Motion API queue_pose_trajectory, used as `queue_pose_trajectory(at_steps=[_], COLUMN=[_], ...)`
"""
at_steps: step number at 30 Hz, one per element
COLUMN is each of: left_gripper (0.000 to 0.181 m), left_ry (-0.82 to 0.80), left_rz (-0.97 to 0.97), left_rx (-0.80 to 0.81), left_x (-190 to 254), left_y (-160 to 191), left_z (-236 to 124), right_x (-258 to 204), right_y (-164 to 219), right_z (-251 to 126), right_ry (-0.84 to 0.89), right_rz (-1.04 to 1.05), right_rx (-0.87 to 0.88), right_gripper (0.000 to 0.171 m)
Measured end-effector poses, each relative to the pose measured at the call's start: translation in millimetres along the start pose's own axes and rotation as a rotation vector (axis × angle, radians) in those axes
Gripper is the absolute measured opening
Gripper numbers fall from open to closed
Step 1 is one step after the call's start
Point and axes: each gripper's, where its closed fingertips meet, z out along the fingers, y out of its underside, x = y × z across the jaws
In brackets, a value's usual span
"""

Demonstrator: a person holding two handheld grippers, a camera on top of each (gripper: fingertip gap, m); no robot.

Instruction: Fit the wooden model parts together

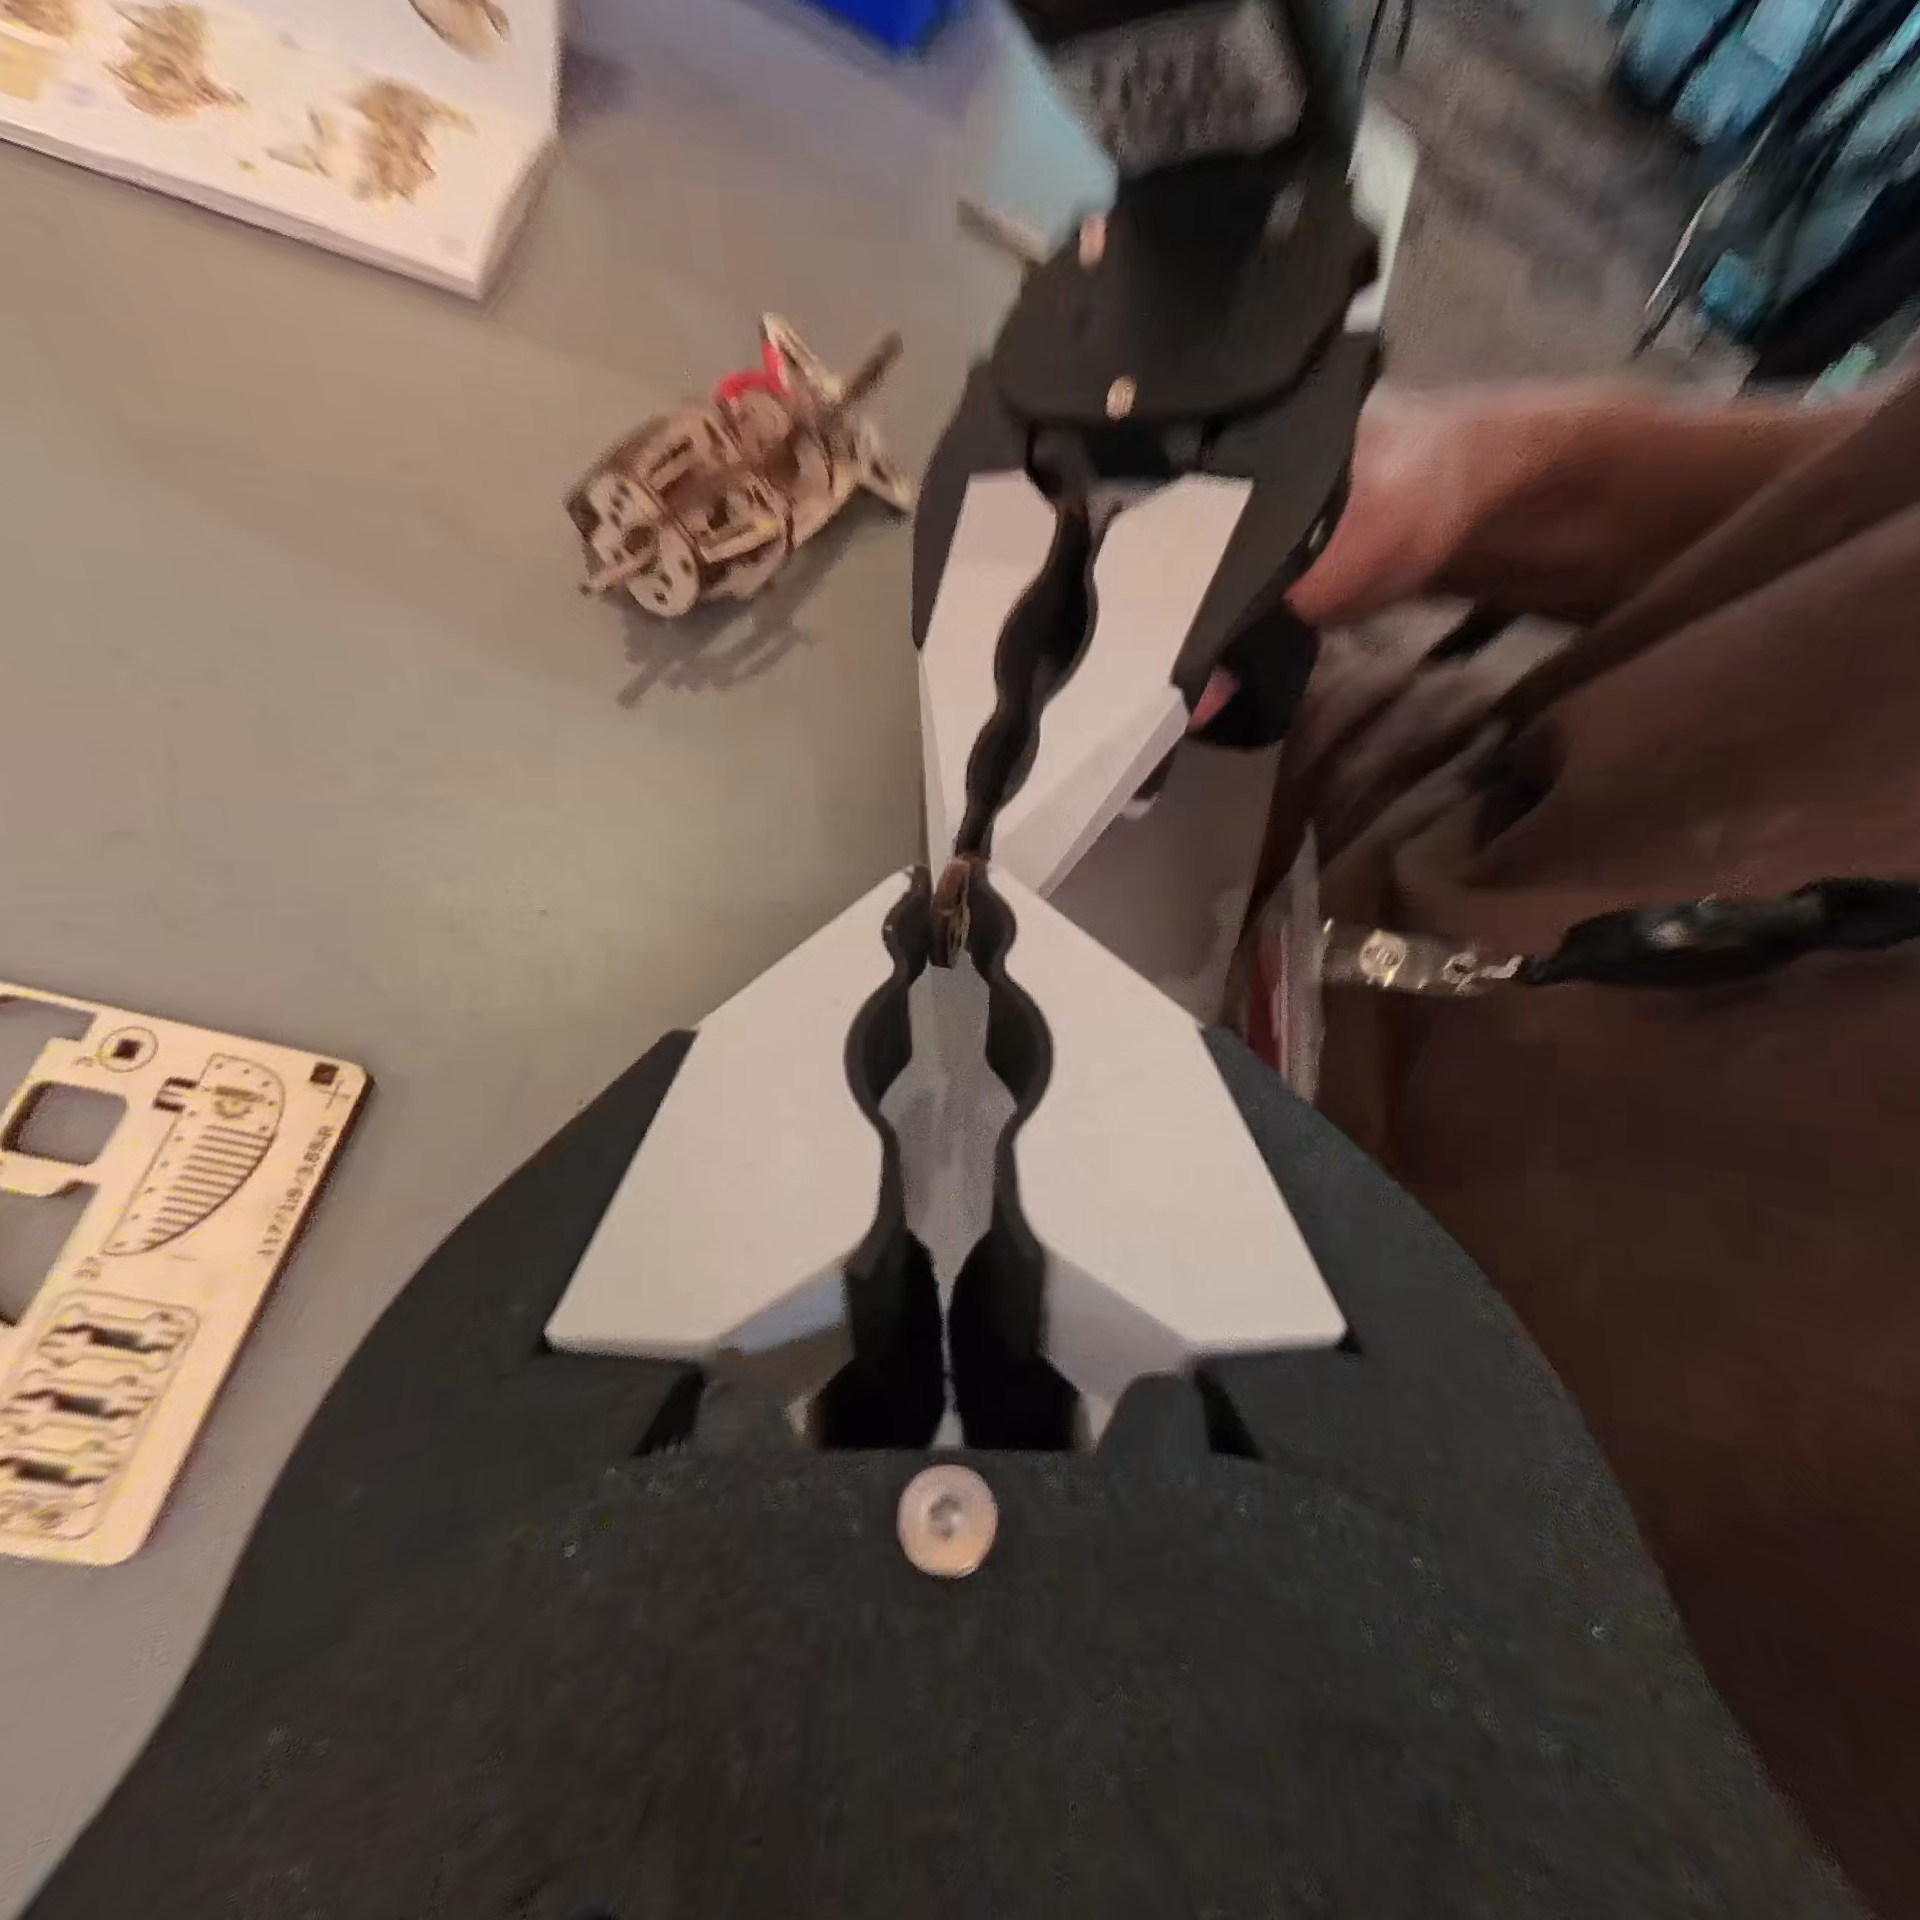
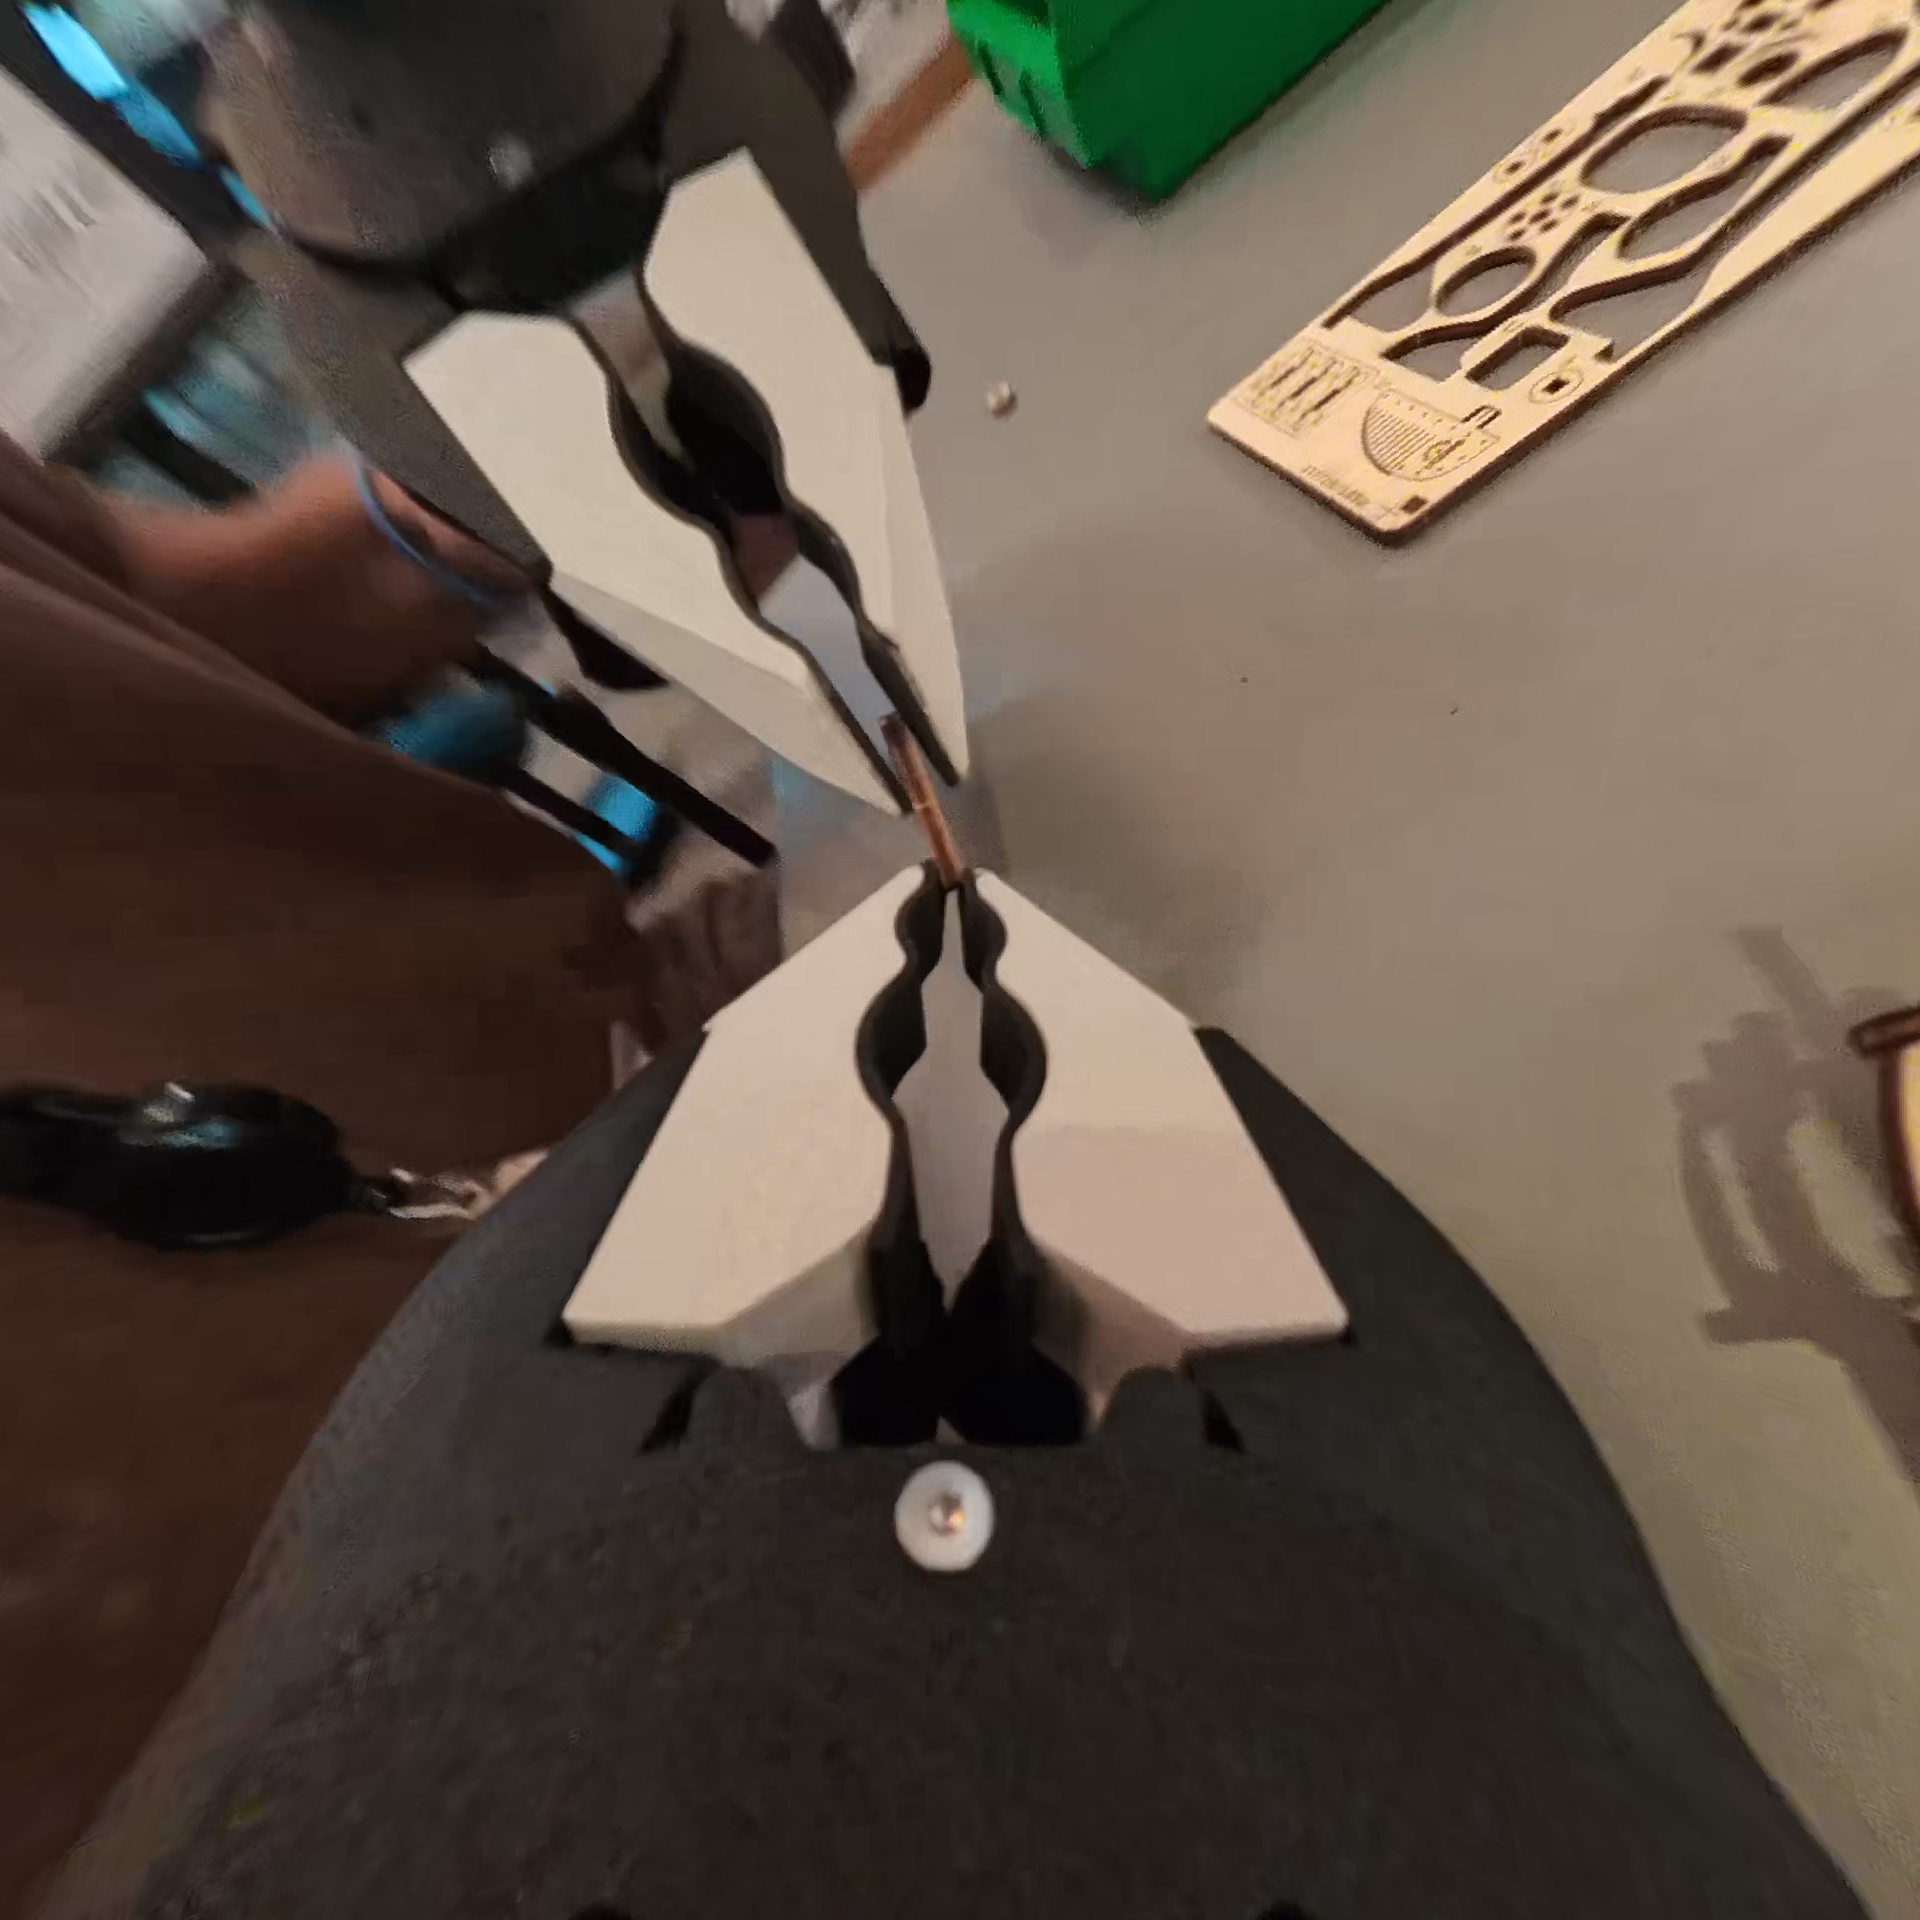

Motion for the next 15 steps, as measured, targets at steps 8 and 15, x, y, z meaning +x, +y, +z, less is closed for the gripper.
queue_pose_trajectory(at_steps=[8, 15], left_gripper=[0.011, 0.000], left_ry=[0.099, 0.158], left_rz=[-0.185, -0.220], left_rx=[0.172, 0.237], left_x=[-5, -3], left_y=[-15, -22], left_z=[-13, -13], right_x=[-2, -12], right_y=[-25, -28], right_z=[-11, -11], right_ry=[-0.129, -0.140], right_rz=[0.255, 0.187], right_rx=[0.220, 0.202], right_gripper=[0.001, 0.001])
